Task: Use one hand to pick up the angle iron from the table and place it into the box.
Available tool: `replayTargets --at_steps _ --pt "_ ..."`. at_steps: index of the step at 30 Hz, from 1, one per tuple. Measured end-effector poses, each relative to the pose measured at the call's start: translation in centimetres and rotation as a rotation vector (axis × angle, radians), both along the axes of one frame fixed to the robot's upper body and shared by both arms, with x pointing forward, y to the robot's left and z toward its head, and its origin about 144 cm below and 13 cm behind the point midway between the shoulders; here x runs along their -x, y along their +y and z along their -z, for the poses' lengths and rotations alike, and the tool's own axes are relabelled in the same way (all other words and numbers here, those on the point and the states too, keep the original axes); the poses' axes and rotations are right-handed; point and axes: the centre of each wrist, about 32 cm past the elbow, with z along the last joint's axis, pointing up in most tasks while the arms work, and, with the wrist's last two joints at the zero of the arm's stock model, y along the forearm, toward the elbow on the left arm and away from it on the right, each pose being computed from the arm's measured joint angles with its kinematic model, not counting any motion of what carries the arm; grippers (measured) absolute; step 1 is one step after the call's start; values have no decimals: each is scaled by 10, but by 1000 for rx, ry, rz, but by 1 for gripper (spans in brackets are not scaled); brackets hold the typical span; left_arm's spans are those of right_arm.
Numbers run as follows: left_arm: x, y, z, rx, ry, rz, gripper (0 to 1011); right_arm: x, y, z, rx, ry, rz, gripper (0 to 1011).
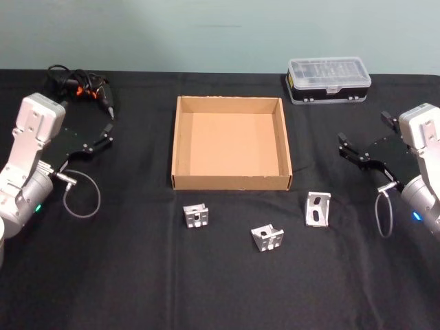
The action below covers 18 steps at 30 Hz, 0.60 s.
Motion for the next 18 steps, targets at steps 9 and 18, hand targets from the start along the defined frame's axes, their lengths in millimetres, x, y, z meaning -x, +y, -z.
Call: replayTargets --at_steps 9,18 --pt "0 0 0 0 0 0 1011 0 0 0 0 0 0 1004" --pt "0 0 0 0 0 0 1011 0 0 0 0 0 0 1004"
